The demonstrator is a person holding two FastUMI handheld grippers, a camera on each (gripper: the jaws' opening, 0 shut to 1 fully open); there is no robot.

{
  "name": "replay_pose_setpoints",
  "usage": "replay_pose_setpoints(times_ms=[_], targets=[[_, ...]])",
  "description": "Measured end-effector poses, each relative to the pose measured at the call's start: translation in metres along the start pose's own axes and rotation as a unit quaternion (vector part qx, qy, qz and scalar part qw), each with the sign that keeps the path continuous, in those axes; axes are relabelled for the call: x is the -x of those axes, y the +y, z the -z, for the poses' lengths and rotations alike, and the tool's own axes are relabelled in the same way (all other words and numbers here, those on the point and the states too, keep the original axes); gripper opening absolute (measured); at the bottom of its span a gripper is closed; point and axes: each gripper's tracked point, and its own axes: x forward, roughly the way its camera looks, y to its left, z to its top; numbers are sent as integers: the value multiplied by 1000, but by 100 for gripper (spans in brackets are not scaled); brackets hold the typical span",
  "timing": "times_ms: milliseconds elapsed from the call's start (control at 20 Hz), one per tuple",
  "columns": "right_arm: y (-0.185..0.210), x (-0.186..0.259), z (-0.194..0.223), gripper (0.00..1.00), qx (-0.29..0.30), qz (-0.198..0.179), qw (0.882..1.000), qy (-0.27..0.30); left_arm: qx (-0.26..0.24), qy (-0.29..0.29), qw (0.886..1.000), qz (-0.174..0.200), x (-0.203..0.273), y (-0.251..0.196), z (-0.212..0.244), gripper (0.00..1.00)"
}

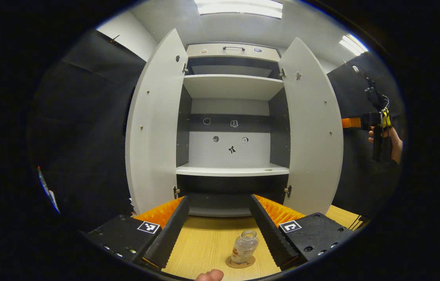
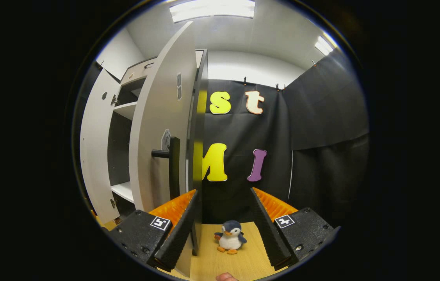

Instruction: Grasp the bottle in the cabinet with the left hand and place it on the coaster, then close the right door with the right hand and the left door with the left hand.

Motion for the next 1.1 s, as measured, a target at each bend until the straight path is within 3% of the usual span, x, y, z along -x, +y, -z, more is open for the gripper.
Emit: replay_pose_setpoints(times_ms=[400,800,1100], targets=[[24,7,0,79,-21,-16,1000,0,-4,-4,1000,2,5,5,-1,95],[119,-1,2,79,-21,-94,995,8,0,-3,1000,-8,7,18,1,95],[169,-31,29,81,-22,-137,990,25,-9,-3,1000,-16,3,27,3,95]])
